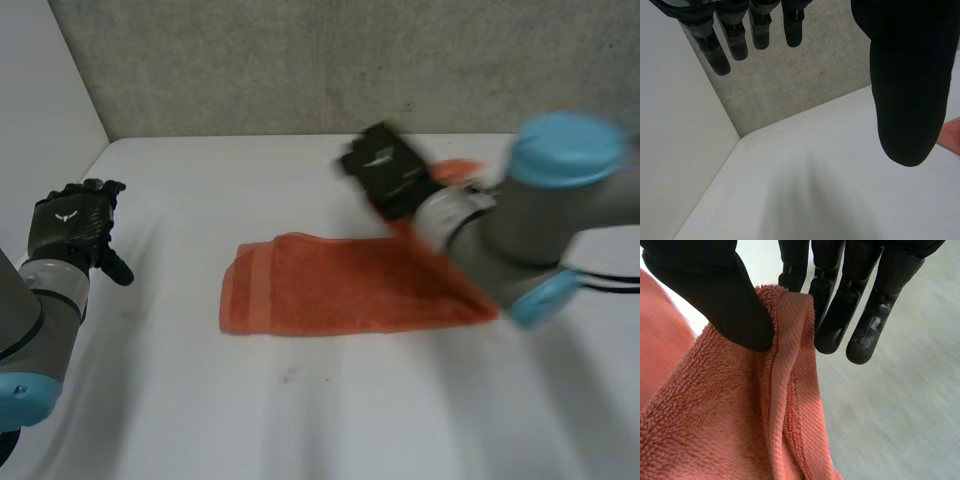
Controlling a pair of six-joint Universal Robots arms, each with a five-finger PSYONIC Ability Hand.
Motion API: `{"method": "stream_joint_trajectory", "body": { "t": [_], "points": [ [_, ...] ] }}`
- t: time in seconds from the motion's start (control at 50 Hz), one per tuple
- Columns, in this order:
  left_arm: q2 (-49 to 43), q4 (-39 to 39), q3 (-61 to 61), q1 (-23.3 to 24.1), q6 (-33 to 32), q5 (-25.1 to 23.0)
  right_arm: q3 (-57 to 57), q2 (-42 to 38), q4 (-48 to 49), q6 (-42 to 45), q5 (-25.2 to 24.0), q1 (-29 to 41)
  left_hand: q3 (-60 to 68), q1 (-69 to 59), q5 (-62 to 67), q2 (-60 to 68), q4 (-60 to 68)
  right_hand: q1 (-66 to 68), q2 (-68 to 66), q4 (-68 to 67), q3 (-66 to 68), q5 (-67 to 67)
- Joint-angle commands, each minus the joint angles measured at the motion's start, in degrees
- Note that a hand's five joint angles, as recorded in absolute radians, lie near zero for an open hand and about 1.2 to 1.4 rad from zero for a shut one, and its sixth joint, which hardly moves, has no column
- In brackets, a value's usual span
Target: Fold the laundry
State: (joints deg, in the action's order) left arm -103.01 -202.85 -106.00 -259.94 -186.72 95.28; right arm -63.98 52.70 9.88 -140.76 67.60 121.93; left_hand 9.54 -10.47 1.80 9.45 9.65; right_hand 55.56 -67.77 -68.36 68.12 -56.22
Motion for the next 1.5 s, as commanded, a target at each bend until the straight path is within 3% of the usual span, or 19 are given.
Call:
{"method": "stream_joint_trajectory", "body": {
  "t": [0.02, 0.14, 0.18, 0.2, 0.22, 0.24, 0.34, 0.46, 0.56, 0.66, 0.76, 0.84, 1.02, 1.08, 1.12, 1.14, 1.16, 1.4, 1.5],
  "points": [
    [0.0, 0.0, -0.08, 0.23, -0.05, 0.0, 5.79, -12.68, -0.73, 0.14, -1.78, 10.16, 0.46, 0.47, -1.8, 0.55, 0.35, 24.44, -12.23, -11.64, 11.88, -13.78],
    [0.0, 0.09, -0.17, 0.49, -0.05, -0.09, 6.24, -15.69, -2.14, 0.57, -0.63, 13.07, 0.46, 0.47, -1.8, 0.55, 0.35, 23.49, -11.28, -10.7, 10.93, -12.83],
    [0.0, 0.09, -0.17, 1.19, -0.05, -0.18, 6.41, -13.86, -2.32, 0.05, 2.08, 13.08, 0.46, 0.47, -1.8, 0.55, 0.35, -24.7, 36.91, 37.5, -37.26, 35.36],
    [0.0, 0.09, -0.17, 1.19, -0.05, -0.18, 6.41, -13.85, -2.32, 0.05, 2.09, 13.07, 0.46, 0.47, -1.8, 0.55, 0.35, -24.95, 37.16, 37.75, -37.51, 35.61],
    [0.0, 0.09, 0.09, 1.89, -0.05, -0.27, 6.41, -11.15, -2.41, -0.65, 4.18, 12.9, 0.46, 0.47, -1.8, 0.55, 0.35, -45.1, 57.31, 57.9, -57.67, 55.76],
    [0.0, 0.09, 0.1, 1.9, -0.05, -0.27, 5.89, -8.16, -2.15, -1.7, 6.46, 12.64, 0.46, 0.47, -1.8, 0.55, 0.35, -45.56, 57.77, 58.36, -58.12, 56.22],
    [-0.09, -0.18, 3.25, 5.93, -0.22, -0.79, 3.26, -1.56, -2.05, -10.11, 11.22, 9.49, 0.46, 0.47, -1.8, 0.55, 0.35, -45.56, 57.77, 58.36, -58.12, 56.22],
    [-1.32, -0.26, 8.09, 10.51, -0.31, -0.88, -5.95, 6.27, -3.19, -23.3, 12.73, 2.11, 0.46, 0.47, -1.8, 0.55, 0.35, -45.56, 57.77, 58.36, -58.12, 56.22],
    [-9.12, -0.18, 15.28, 18.4, 0.04, -2.02, -16.4, 8.21, -3.72, -27.28, 12.12, -4.74, 0.46, 0.47, -1.8, 0.55, 0.35, -45.56, 57.77, 58.36, -58.12, 56.22],
    [-16.5, -0.18, 19.94, 21.23, -0.05, -2.73, -23.45, 8.39, -2.94, -27.37, 11.59, -9.59, 0.46, 0.47, -1.8, 0.55, 0.35, -45.56, 57.77, 58.36, -58.12, 56.22],
    [-22.31, 0.0, 23.03, 22.2, -0.13, -2.9, -27.59, 8.39, -1.36, -27.2, 10.1, -12.76, 0.67, 0.26, -1.59, 0.76, 0.57, -43.85, 56.06, 56.65, -56.42, 54.51],
    [-24.7, 0.0, 24.44, 22.11, -0.22, -2.82, -30.23, 8.13, 2.5, -26.76, 7.9, -14.08, 0.67, 0.26, -1.59, 0.77, 0.57, -29.86, 42.08, 42.66, -42.43, 40.53],
    [-25.22, 0.44, 24.18, 18.24, -0.05, -2.29, -30.67, 6.37, 5.06, -23.68, 8.07, -14.52, 0.67, 0.26, -1.59, 0.77, 0.57, -17.89, 30.1, 30.69, -30.45, 28.55],
    [-24.7, 1.58, 23.39, 17.45, -0.05, -2.11, -30.67, 5.58, 5.15, -22.28, 8.33, -15.31, 0.51, 0.43, -1.76, 0.6, 0.4, -8.13, 20.34, 20.93, -20.7, 18.79],
    [-24.43, 2.29, 23.04, 17.37, -0.05, -1.58, -30.5, 4.79, 5.15, -20.97, 8.68, -16.01, 0.46, 0.47, -1.8, 0.55, 0.35, 12.1, 0.11, 0.7, -0.46, -1.44],
    [-24.0, 2.98, 22.51, 17.36, 0.04, -0.71, -30.5, 4.79, 5.15, -20.96, 8.68, -16.02, 0.46, 0.47, -1.8, 0.55, 0.35, 12.22, -0.01, 0.58, -0.34, -1.56],
    [-23.56, 3.51, 21.9, 17.19, -0.05, 0.43, -30.5, 4.96, 5.33, -20.09, 8.77, -16.37, 0.46, 0.47, -1.8, 0.55, 0.35, 23.71, -11.5, -10.92, 11.15, -13.05],
    [-17.67, 5.98, 15.3, 18.16, 0.39, 3.16, -22.24, 6.02, 3.04, -13.22, 8.51, -15.58, 0.46, 0.47, -1.8, 0.55, 0.35, 24.44, -12.23, -11.64, 11.88, -13.78],
    [-13.18, 5.98, 12.66, 19.03, 1.62, 3.25, -13.27, 5.14, -2.05, -11.03, 8.42, -6.17, 0.46, 0.47, -1.8, 0.55, 0.35, 24.44, -12.23, -11.64, 11.88, -13.78]
  ]
}}
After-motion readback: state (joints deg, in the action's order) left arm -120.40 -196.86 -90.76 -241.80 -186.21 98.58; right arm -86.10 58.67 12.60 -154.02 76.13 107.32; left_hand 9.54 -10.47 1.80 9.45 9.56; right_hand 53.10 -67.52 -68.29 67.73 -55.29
